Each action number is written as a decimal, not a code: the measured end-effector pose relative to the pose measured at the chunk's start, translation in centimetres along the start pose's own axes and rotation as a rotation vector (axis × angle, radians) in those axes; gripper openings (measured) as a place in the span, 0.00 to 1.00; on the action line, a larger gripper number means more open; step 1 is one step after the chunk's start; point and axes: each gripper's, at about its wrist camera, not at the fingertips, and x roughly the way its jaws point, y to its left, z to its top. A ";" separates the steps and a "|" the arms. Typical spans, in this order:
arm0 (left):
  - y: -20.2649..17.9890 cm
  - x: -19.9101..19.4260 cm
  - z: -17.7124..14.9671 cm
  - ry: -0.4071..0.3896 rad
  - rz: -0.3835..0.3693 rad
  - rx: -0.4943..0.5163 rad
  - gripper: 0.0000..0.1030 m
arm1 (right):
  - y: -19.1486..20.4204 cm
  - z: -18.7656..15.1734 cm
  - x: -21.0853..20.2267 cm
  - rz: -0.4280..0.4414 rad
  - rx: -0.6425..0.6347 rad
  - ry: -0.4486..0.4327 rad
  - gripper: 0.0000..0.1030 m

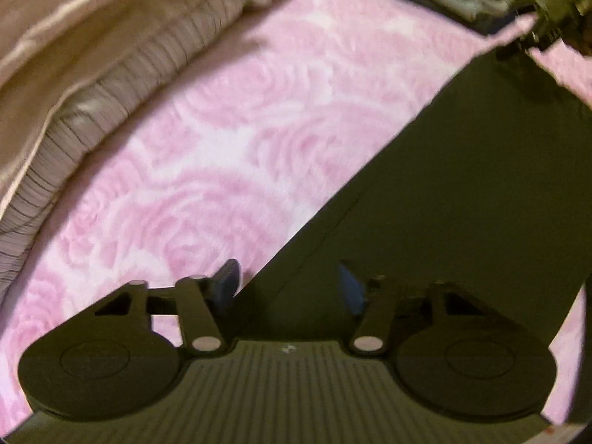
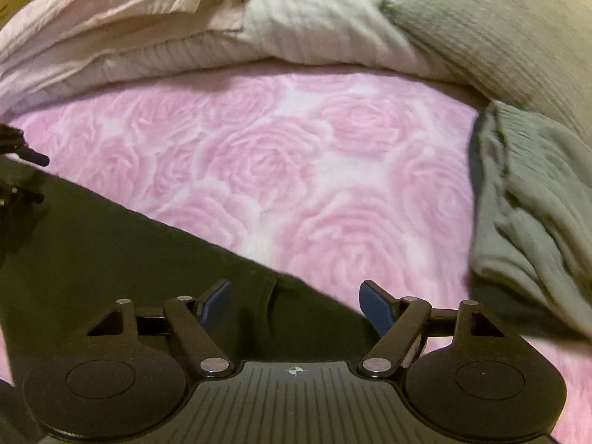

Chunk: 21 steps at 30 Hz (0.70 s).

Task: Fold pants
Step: 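Grasp the trouser leg hem with the left gripper while the right gripper grasps the waistband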

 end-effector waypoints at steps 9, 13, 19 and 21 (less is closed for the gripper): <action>1.1 1.3 -1.2 0.019 -0.035 0.010 0.42 | -0.6 -0.8 3.3 0.069 -0.010 0.070 0.45; -1.1 0.5 -1.2 0.028 0.034 0.091 0.10 | 1.5 -1.4 1.0 -0.016 -0.137 0.019 0.16; -5.5 -6.3 -3.4 -0.061 0.247 -0.027 0.04 | 6.7 -4.9 -7.1 -0.180 -0.333 -0.174 0.04; -8.2 -10.5 -5.0 -0.116 0.306 -0.085 0.05 | 9.0 -7.2 -10.8 -0.230 -0.397 -0.250 0.04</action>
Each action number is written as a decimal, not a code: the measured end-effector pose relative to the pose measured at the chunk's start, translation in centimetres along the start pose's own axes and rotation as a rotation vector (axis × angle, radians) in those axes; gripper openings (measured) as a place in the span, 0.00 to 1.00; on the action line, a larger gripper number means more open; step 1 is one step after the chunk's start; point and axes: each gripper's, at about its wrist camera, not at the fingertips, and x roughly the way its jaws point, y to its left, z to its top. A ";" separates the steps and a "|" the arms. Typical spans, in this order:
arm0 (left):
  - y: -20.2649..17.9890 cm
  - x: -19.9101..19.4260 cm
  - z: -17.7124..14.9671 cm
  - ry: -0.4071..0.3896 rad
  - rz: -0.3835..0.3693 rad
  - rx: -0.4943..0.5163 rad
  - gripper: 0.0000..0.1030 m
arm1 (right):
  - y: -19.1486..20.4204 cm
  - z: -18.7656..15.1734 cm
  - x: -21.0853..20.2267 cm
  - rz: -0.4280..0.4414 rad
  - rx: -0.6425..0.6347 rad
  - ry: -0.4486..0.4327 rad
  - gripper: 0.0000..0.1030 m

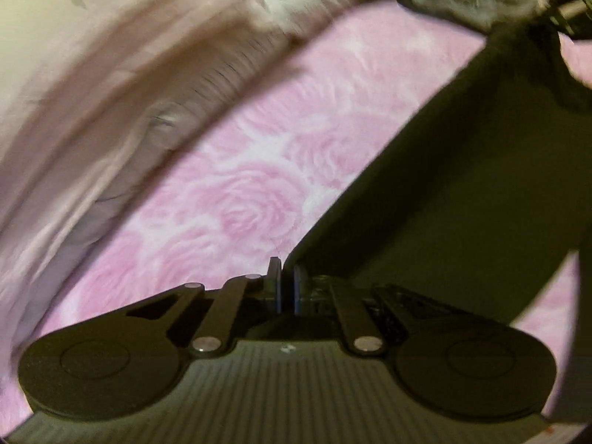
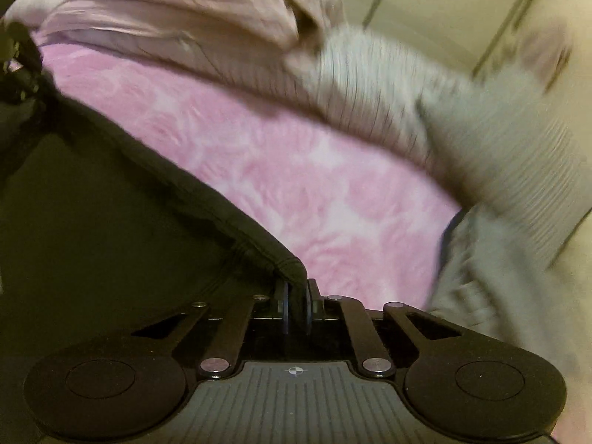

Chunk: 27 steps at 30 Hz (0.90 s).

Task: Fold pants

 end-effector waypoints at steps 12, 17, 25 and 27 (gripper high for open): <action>-15.3 -17.9 -15.3 0.215 -0.004 -0.423 0.11 | 14.3 -13.1 -15.2 0.052 -0.030 0.311 0.22; -16.9 -19.5 -18.9 0.282 -0.016 -0.637 0.19 | 12.0 -15.0 -16.6 0.080 0.450 0.337 0.48; -12.2 -22.8 -22.2 0.170 0.069 -1.122 0.25 | 3.6 -20.0 -14.8 0.195 1.464 0.121 0.49; -11.1 -23.4 -23.4 0.139 0.084 -1.224 0.25 | 3.2 -20.8 -13.7 0.205 1.563 0.113 0.49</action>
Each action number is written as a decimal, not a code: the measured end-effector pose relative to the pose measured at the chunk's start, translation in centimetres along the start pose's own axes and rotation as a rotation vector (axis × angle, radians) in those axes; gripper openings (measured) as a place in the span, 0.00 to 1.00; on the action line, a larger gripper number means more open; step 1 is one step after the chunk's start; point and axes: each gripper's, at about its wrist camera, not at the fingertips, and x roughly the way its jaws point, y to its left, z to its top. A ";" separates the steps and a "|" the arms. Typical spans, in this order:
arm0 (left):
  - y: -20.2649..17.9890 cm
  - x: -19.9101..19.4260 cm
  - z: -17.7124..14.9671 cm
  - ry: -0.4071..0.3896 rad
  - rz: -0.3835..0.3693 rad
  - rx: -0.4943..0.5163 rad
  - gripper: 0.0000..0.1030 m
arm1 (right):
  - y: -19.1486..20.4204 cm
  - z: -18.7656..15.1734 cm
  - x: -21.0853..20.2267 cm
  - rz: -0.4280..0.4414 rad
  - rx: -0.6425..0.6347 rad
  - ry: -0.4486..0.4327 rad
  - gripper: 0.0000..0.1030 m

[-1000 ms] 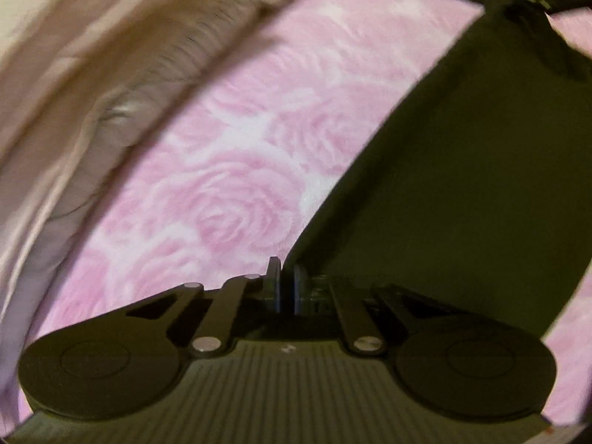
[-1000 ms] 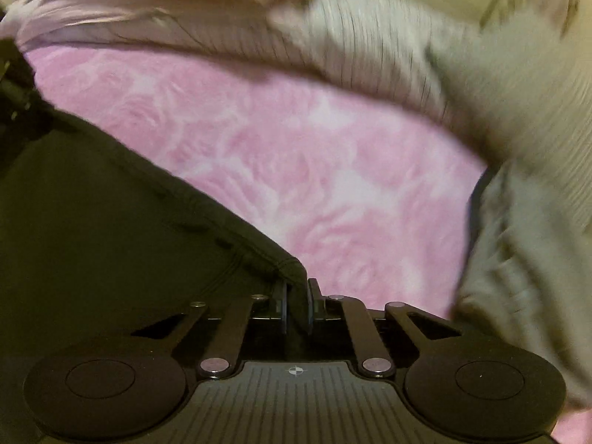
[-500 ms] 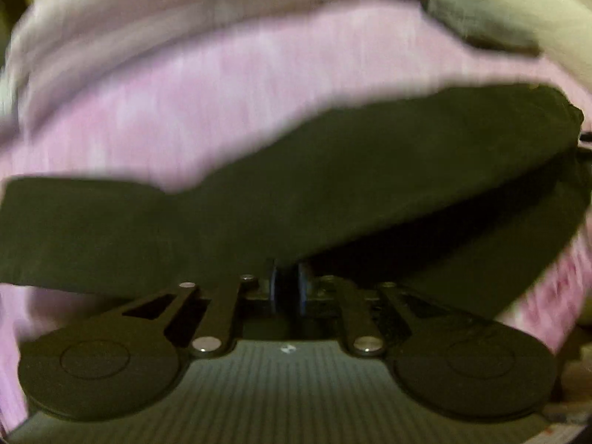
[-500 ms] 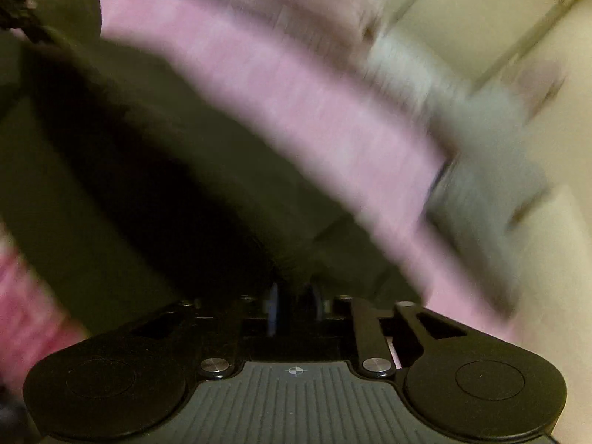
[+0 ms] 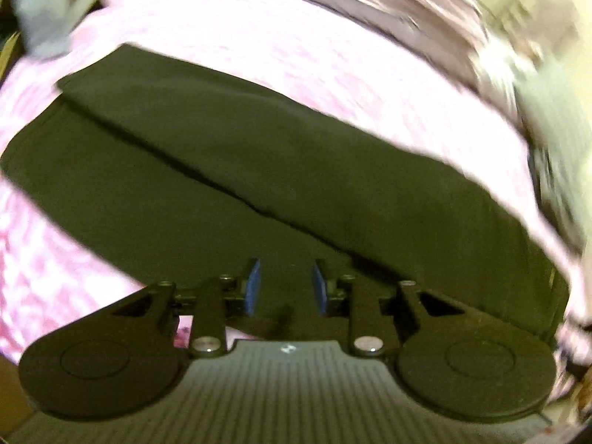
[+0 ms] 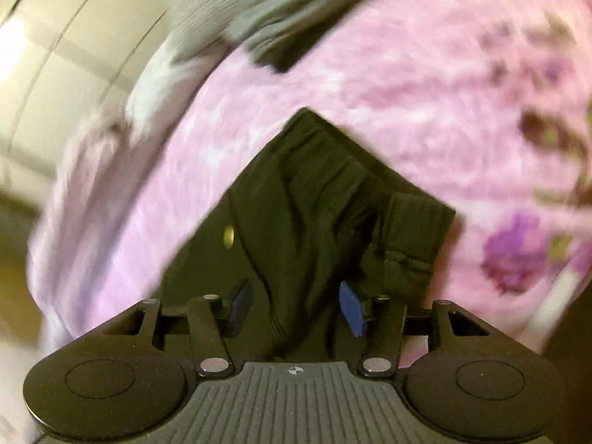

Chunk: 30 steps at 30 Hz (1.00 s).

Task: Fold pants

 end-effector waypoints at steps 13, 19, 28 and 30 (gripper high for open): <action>14.3 2.8 5.6 -0.175 0.014 -0.517 0.33 | -3.3 2.4 0.5 -0.066 0.082 -0.066 0.49; 17.1 5.2 7.8 -0.234 0.035 -0.608 0.31 | -3.3 2.6 1.1 -0.067 0.117 -0.082 0.54; 15.7 4.6 9.8 -0.215 0.096 -0.402 0.07 | -3.6 2.7 0.3 -0.041 0.152 -0.124 0.55; 15.5 4.9 10.1 -0.196 0.114 -0.377 0.07 | -3.7 2.7 0.6 -0.040 0.154 -0.125 0.54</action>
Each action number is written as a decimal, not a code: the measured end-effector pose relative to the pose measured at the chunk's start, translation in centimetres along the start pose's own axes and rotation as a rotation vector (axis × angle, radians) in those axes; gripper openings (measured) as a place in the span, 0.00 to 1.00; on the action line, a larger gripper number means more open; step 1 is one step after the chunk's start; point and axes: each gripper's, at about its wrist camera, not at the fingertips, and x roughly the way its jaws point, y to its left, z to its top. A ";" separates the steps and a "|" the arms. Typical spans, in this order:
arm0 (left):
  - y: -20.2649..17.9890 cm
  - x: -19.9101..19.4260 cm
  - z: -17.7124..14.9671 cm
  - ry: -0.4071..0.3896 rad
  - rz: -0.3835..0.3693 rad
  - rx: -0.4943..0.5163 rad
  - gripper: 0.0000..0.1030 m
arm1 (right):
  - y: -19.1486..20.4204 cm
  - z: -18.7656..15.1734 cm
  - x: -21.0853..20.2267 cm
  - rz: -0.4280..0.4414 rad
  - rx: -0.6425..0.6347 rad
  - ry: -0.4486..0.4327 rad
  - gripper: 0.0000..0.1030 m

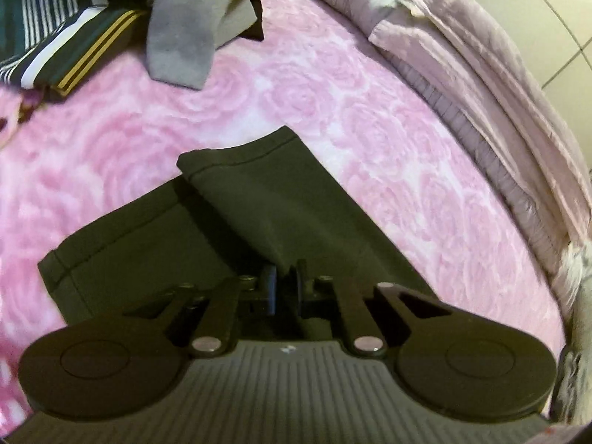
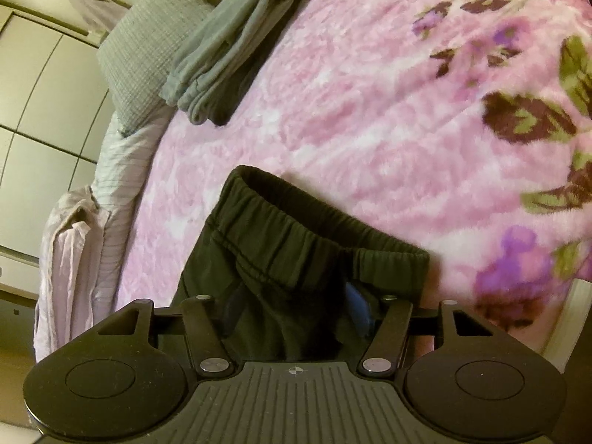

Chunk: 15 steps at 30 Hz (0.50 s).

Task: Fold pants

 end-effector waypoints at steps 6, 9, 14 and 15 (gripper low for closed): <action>-1.1 0.2 0.3 0.007 0.032 0.075 0.02 | 1.5 0.8 0.2 -0.027 -0.087 0.002 0.18; -0.8 -2.8 1.4 -0.054 -0.086 0.021 0.02 | 3.7 1.9 -2.4 0.052 -0.162 -0.029 0.17; 1.1 -8.3 -0.2 -0.105 -0.100 0.121 0.02 | 3.6 2.6 -5.5 0.072 -0.189 -0.012 0.16; 2.4 -8.0 -1.3 -0.064 -0.057 0.115 0.02 | 2.9 2.2 -5.0 0.012 -0.206 0.018 0.16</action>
